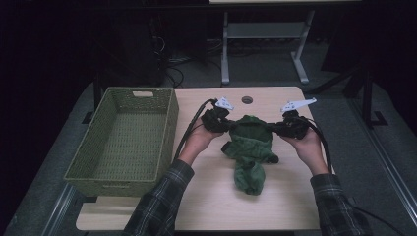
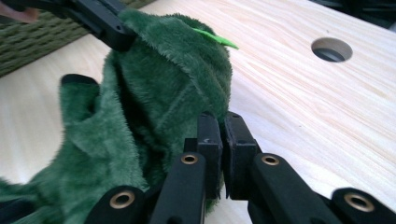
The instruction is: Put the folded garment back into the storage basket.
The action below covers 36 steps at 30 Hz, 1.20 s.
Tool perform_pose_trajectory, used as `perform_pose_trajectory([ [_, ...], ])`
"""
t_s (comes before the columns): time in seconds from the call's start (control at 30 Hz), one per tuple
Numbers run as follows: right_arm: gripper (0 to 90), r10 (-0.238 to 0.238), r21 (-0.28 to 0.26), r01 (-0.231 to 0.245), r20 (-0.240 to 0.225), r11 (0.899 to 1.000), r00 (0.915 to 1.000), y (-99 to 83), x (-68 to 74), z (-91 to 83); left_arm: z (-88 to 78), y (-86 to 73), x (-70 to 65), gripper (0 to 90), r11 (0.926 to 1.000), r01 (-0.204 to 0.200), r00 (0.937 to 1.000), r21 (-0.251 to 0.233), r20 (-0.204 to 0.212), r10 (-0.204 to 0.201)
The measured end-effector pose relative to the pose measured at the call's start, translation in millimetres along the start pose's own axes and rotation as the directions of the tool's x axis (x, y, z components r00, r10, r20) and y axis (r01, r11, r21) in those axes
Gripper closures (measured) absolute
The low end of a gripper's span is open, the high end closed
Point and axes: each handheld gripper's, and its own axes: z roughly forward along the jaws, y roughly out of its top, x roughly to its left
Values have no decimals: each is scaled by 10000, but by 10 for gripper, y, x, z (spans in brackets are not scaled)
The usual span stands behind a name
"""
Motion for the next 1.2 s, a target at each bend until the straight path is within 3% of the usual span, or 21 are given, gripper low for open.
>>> perform_pose_trajectory([
  [0.17,864,-345,-150,344,-101,9993,9994,-54,131,-112,-105,-67,-107,854,9995,190,9989,-270,428,-178],
  [0.4,864,-510,-491,495,-311,9976,9982,-158,270,-266,-230,-110,-317,853,9983,-261,9969,-523,727,298],
  [0.5,864,-658,-590,636,-374,9962,9971,-229,358,-328,-260,-167,-416,855,9956,-630,9942,-692,825,686],
  [0.77,861,-1040,-708,992,-679,9925,9923,-405,573,-417,-314,-281,-577,855,9923,-958,9888,-787,1071,1040],
  [1.2,857,-934,-638,858,-1270,9943,9875,-669,833,-482,-388,-507,-807,856,9892,-1188,9795,-853,1532,1308],
])
